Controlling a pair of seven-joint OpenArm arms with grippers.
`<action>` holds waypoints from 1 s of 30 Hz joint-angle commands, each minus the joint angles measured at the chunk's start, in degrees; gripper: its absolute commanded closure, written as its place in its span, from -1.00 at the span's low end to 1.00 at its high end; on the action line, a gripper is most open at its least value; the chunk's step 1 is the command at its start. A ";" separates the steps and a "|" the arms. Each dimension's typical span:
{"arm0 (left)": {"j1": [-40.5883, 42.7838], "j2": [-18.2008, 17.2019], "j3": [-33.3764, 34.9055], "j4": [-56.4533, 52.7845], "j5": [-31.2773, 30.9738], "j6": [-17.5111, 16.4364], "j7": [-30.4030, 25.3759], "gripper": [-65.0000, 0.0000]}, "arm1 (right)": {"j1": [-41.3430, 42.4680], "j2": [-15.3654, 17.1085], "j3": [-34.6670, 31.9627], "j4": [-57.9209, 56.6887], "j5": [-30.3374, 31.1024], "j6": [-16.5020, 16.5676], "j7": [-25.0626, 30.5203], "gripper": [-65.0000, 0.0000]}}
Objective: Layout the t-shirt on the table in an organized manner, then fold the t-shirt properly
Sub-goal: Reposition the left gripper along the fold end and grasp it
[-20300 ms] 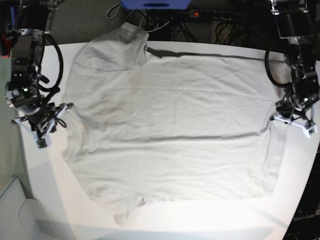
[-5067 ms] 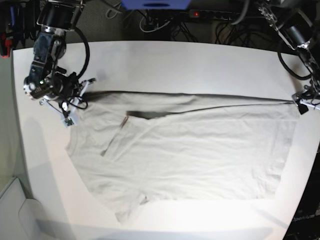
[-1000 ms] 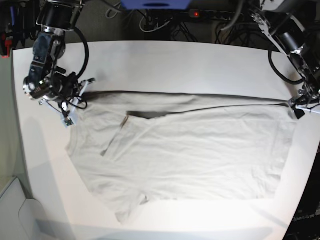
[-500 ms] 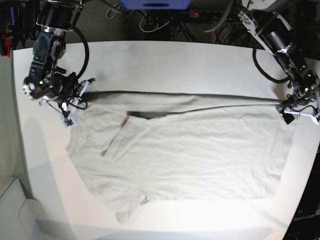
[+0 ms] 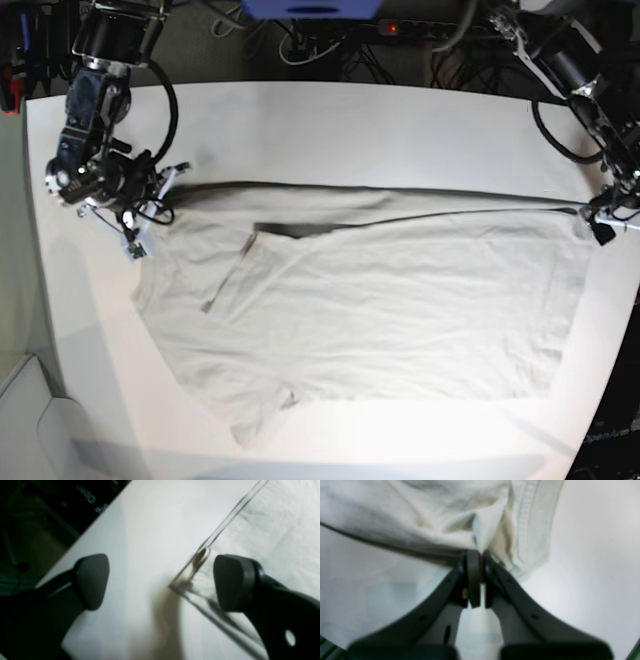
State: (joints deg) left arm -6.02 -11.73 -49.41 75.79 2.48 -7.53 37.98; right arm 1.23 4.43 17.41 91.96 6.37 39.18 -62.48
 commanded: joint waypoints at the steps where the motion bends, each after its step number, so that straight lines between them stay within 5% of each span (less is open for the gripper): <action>1: -0.44 -1.24 -0.04 0.91 -0.06 0.28 -1.01 -1.00 | 0.92 0.45 0.04 0.83 0.62 0.82 0.72 1.00; 8: 2.02 -3.79 5.50 -1.02 0.29 -6.67 -1.19 -1.00 | 0.92 0.45 0.04 0.83 0.62 0.82 0.72 1.00; 15: 1.23 -5.64 8.31 -4.54 0.38 -7.02 -1.27 -1.00 | 0.92 0.45 0.04 0.83 0.62 0.82 0.72 1.00; 16: 1.23 -5.99 8.40 -4.89 0.11 -7.02 -2.06 -0.93 | 0.92 0.45 0.04 0.83 0.62 0.82 0.72 1.00; 23: 1.85 -5.72 7.96 -5.50 0.55 -7.02 -5.32 0.44 | 0.92 0.45 0.04 0.83 0.62 0.82 0.72 1.00; 25: 3.08 -5.90 7.96 -5.42 0.11 -7.02 -5.49 0.54 | 0.92 0.45 0.04 0.83 0.62 0.82 0.72 1.00; 30: 3.78 -5.99 7.96 -5.59 0.20 -7.02 -5.58 0.38 | 0.92 0.45 0.04 0.83 0.62 0.82 0.72 1.00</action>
State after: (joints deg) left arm -1.13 -16.47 -41.21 69.23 2.81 -14.59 33.98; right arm 1.23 4.43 17.39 91.96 6.37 39.18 -62.52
